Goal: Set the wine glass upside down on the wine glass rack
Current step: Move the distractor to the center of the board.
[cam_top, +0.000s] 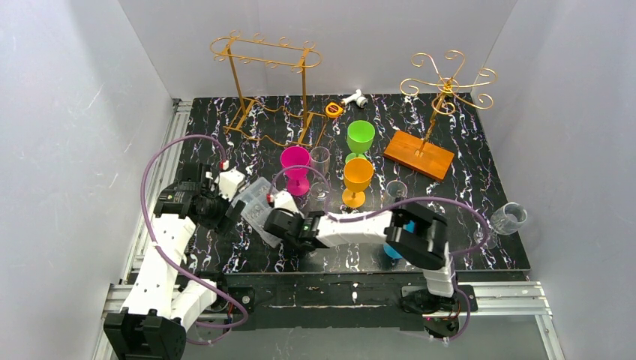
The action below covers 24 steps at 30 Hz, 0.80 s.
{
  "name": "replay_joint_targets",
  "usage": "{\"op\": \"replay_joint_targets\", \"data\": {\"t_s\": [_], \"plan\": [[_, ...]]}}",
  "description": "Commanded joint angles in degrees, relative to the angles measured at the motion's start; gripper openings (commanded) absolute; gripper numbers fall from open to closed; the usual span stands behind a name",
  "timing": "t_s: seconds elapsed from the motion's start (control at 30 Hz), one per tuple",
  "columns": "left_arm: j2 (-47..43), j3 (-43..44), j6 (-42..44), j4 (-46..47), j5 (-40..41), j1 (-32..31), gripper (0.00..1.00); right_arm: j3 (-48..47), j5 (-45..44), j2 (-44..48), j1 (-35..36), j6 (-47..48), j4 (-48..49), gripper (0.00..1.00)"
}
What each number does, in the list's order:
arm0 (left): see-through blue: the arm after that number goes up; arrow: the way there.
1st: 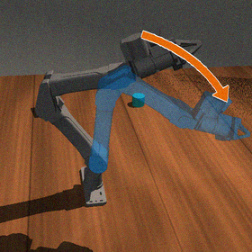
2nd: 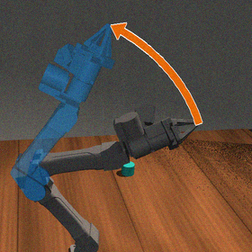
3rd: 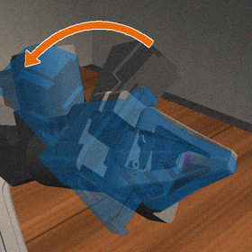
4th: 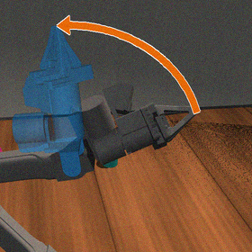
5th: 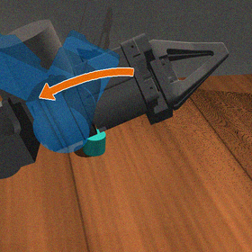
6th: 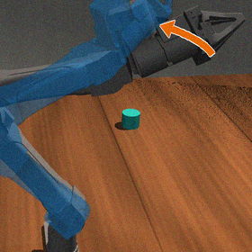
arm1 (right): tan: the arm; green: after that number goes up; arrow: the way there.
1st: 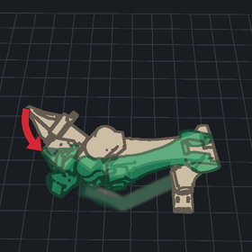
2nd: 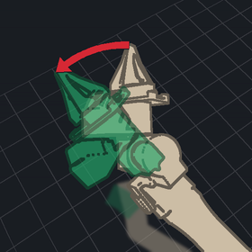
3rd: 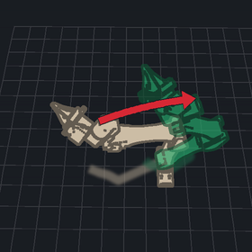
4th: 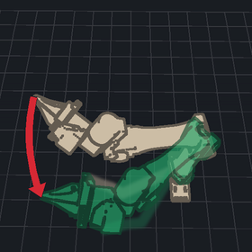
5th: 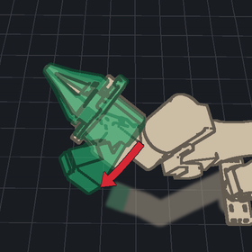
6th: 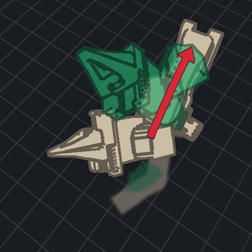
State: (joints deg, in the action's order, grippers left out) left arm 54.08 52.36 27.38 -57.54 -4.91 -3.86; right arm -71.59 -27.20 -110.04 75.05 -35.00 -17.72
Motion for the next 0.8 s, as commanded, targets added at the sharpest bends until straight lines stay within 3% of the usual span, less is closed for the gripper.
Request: {"op": "replay_joint_targets", "data": {"t_s": [0.0, 0.3, 0.53, 0.77], "plan": [[-1.56, 0.38, -1.34, 4.37, 6.4, 0.54, 0.78, -11.76, 0.92, -6.44, -1.97, 3.09, 2.95, 0.36], [4.49, 4.92, -4.49, 7.27, 1.3, 9.07, 0.78, -20.67, -2.44, -11.29, -5.06, 8.12, -2.0, 0.35], [10.43, 6.7, -7.23, 13.04, 0.11, 9.9, 0.79, -21.49, -5.12, -10.4, -7.34, 9.29, -2.36, 0.36], [14.18, 11.11, -8.47, 12.75, -2.43, 10.53, 0.79, -29.82, -5.0, -15.55, -9.19, 12.61, -3.45, 0.35]]}}
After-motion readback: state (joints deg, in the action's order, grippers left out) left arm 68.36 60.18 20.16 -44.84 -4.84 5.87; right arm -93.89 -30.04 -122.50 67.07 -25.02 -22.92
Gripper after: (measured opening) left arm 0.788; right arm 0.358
